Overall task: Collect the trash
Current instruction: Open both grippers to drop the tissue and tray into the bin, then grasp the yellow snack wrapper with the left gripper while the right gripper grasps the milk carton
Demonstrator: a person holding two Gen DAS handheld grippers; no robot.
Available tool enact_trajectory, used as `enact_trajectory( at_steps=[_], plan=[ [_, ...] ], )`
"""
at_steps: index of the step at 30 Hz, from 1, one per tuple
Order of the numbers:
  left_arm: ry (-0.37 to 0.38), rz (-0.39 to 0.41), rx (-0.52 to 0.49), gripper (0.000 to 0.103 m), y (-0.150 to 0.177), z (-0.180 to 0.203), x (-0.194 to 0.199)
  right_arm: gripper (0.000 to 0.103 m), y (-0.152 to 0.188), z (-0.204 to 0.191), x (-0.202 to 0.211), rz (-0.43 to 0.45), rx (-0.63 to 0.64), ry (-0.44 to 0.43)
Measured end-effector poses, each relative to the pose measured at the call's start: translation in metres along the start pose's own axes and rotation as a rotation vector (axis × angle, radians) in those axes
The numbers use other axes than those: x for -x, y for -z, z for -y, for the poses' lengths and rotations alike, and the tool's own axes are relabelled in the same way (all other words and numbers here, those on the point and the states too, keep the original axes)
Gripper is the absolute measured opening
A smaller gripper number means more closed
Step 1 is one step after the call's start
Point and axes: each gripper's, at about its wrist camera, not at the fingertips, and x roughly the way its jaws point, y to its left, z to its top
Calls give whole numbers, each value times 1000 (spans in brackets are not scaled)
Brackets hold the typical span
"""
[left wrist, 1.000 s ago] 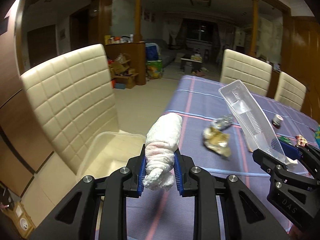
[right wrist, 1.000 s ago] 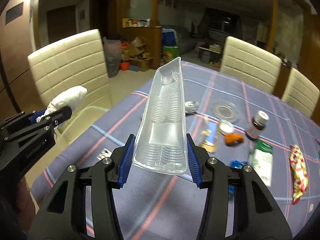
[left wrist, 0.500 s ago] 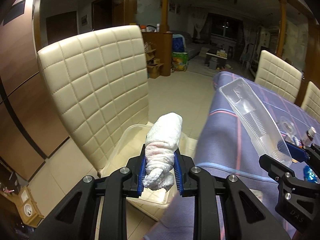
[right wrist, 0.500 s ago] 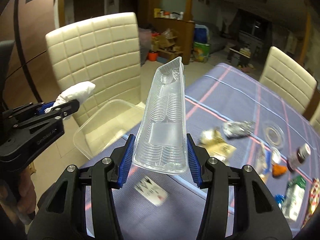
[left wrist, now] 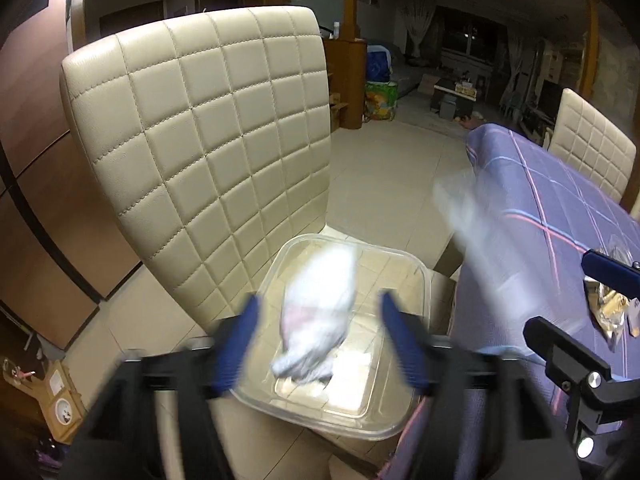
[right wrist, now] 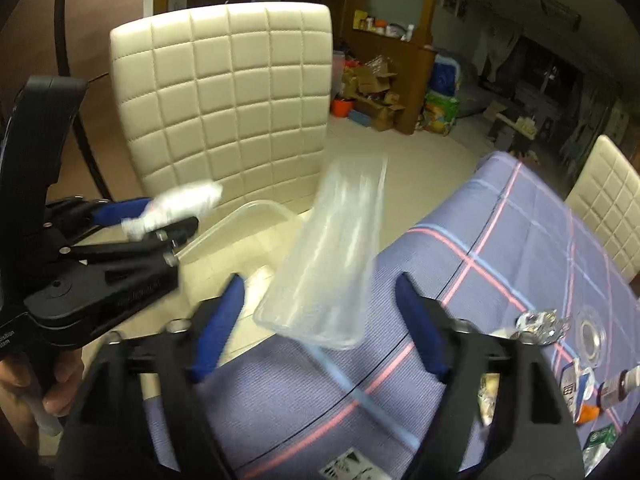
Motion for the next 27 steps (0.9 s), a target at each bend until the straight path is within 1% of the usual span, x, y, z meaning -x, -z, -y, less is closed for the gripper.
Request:
enact_trajectory(
  at_steps=[3,6,12,19,24,27],
  plan=[
    [-36,2,-7,69,1,3,-5,78,1,5,-6,-19,-11,0],
    [-20,-22,1,69,3,3,-12,77,6,12,-7,-30,-33,-6],
    [-6,-45,31,69,5,1,-15,77,11,15,-1,-29,-41,-13],
    [7,-17,16,69,5,10,4,77,19,24,14,-24,-71,-6],
    [39,0,-38,69,7,32,23,77,33,42,32,-20,-130,23],
    [72,8,-74,69,11,52,36,77,49,60,51,-14,-179,58]
  ],
)
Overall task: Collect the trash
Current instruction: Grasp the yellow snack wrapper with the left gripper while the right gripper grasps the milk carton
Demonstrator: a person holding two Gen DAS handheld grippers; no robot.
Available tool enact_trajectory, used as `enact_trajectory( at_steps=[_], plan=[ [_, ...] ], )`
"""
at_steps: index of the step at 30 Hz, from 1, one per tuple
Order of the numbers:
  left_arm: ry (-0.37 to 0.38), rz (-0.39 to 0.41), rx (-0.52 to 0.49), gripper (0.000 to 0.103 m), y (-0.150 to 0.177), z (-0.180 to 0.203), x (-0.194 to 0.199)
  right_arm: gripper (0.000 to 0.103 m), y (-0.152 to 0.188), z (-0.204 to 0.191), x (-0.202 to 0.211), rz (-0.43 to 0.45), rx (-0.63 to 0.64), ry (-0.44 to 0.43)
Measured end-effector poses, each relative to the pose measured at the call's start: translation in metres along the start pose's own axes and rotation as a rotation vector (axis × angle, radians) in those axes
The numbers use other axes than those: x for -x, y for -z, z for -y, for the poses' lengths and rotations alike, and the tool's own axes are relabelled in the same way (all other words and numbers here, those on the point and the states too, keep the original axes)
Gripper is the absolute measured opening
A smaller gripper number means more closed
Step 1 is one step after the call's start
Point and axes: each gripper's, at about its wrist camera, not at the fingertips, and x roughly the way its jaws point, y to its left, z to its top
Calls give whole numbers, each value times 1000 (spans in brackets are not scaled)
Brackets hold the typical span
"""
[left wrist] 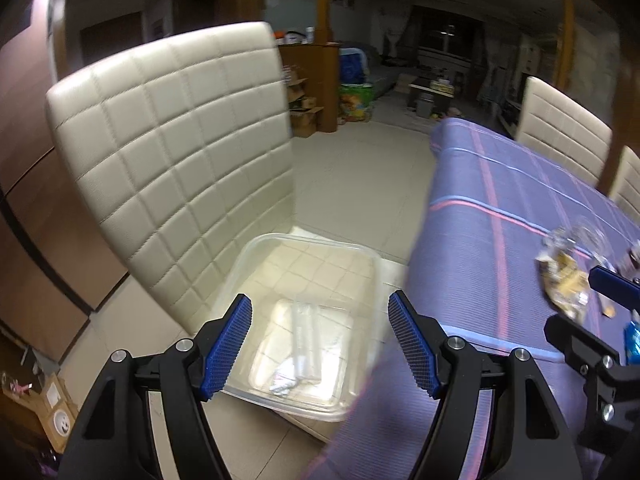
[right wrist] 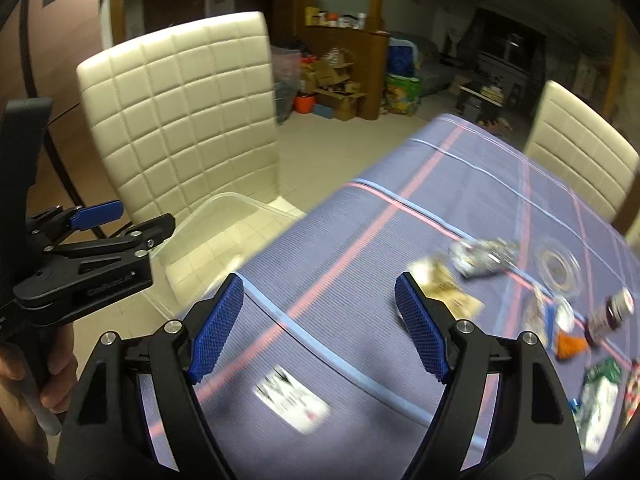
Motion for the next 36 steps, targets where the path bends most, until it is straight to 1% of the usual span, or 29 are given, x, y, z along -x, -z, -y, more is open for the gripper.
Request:
enact_trajectory(
  at_steps=[4,8,10,13,17,22,25,28,30,32,34,36],
  plan=[
    [60,14,-69,69,5,39,16,78,20,34,22,8,-77,60],
    [134,11,-149,69,12,87,29,78,45,77,47,13,-177,137],
    [150,14,-177,69,14,106,33,78,60,104,63,22,-240,189],
    [178,19,-206,69,15,134,36,78,76,136,82,37,-303,256],
    [206,-5,-231,69,12,163,30,78,94,170,92,34,-362,324],
    [211,-41,-241,69,5,189,16,78,110,203,86,7,-421,336],
    [195,-61,-243,69,1,200,3,77,113,215,76,-12,-433,332],
    [182,-81,-247,69,-1,207,-9,74,116,224,66,-36,-450,346],
    [171,-87,-256,69,-3,212,-16,69,119,233,58,-61,-473,347],
    [164,-96,-263,69,-3,215,-22,68,123,240,54,-64,-497,340],
    [161,-108,-267,69,-3,218,-29,63,127,247,51,-69,-526,332],
    [162,-126,-269,69,-1,221,-36,54,131,252,46,-105,-547,328]
  ],
)
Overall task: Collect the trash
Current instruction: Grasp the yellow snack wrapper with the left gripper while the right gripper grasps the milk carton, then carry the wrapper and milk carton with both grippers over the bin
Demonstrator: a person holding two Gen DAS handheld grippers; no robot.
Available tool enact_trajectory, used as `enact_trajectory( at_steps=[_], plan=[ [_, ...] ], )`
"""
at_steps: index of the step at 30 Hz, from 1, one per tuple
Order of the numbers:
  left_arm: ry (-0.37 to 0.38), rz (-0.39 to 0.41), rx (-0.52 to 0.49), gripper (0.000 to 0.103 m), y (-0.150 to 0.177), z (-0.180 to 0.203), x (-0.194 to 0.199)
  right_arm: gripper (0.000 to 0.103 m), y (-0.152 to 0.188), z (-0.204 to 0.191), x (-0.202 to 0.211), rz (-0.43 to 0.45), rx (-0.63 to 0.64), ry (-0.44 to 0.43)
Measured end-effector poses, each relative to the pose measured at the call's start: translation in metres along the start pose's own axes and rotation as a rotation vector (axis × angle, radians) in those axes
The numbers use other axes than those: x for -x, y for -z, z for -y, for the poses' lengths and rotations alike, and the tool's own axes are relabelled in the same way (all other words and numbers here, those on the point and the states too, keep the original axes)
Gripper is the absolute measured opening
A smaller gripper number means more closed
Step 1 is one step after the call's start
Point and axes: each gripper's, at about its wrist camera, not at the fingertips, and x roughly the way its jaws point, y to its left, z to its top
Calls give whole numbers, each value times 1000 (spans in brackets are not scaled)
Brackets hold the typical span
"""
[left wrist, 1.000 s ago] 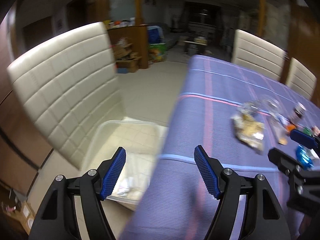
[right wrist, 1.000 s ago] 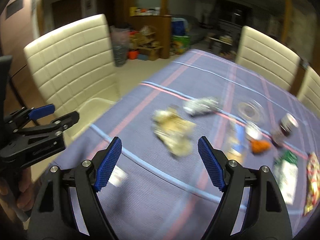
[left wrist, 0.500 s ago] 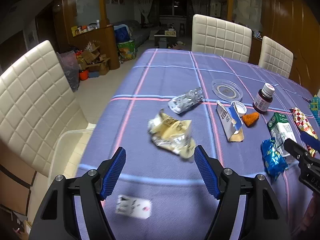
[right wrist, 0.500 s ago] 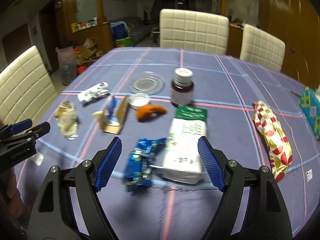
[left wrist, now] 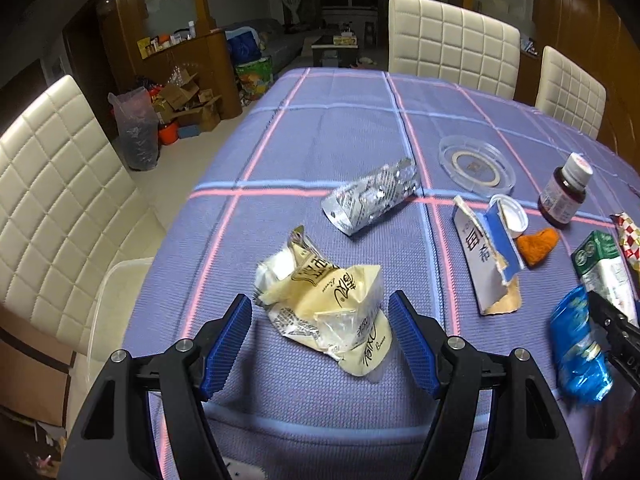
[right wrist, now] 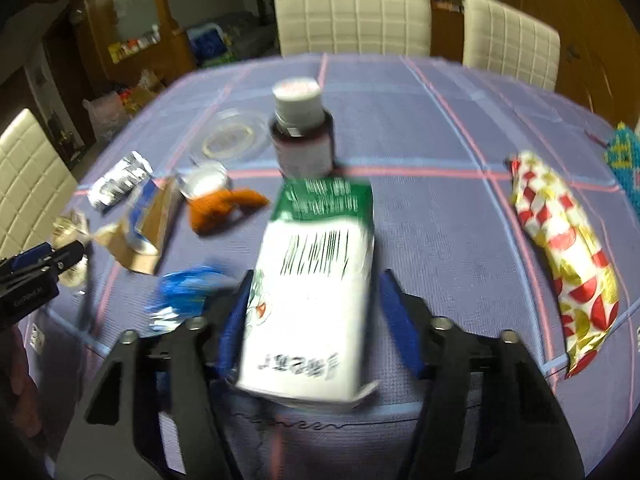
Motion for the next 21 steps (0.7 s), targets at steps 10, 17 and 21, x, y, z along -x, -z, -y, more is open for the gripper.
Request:
enact_trajectory(
  at_steps=[10,17,21],
  plan=[
    [49,2,1,28,10,-8,12,51,0,-8,19,78,23,0],
    [45,62,1,28,18,-18,40,51,2,-43,43,113,107,-44],
    [32,94,5,28,23,-29,55,51,8,-71,52,116,165,-77]
  ],
)
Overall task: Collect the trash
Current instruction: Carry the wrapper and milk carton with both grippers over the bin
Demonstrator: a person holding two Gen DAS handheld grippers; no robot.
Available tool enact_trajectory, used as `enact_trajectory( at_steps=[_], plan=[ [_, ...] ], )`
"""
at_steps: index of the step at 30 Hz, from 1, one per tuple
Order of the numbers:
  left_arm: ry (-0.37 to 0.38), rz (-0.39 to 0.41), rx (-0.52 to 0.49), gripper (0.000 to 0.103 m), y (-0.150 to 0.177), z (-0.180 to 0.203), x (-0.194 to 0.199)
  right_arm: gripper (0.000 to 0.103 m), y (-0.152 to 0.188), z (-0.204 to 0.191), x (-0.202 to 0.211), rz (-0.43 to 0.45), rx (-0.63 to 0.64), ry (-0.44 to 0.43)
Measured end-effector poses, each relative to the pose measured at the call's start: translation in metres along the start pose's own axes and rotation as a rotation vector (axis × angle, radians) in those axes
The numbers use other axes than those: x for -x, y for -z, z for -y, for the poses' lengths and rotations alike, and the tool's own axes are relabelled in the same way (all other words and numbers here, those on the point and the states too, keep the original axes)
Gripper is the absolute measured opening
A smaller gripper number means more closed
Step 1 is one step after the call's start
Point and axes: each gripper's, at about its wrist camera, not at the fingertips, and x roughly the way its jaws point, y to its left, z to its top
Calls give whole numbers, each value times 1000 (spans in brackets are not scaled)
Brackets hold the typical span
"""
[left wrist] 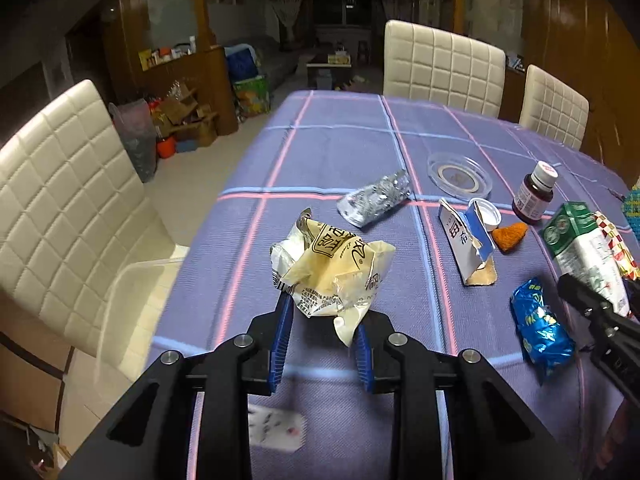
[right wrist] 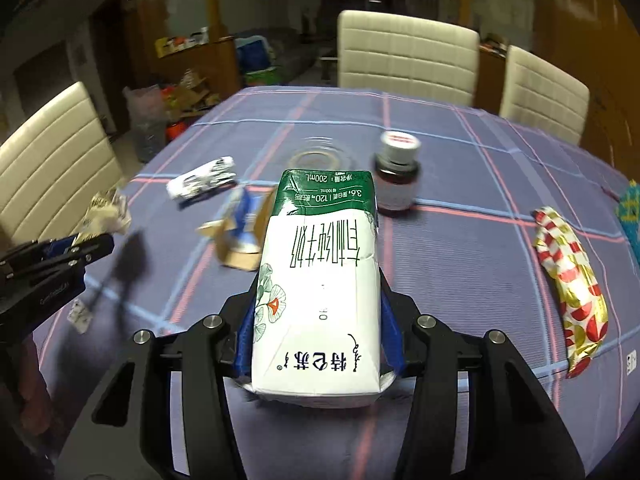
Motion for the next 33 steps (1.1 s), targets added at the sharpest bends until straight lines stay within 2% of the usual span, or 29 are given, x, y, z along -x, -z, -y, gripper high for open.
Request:
enact_trajectory(
  at_steps=[15,33],
  plan=[
    [-86,71,64,28,24,-66,41,51,4,-102,4,-10,177,-121],
    [-182,79,161,28,43,-135,45,51,-3,-187,-10,-37,318,-194]
  ],
)
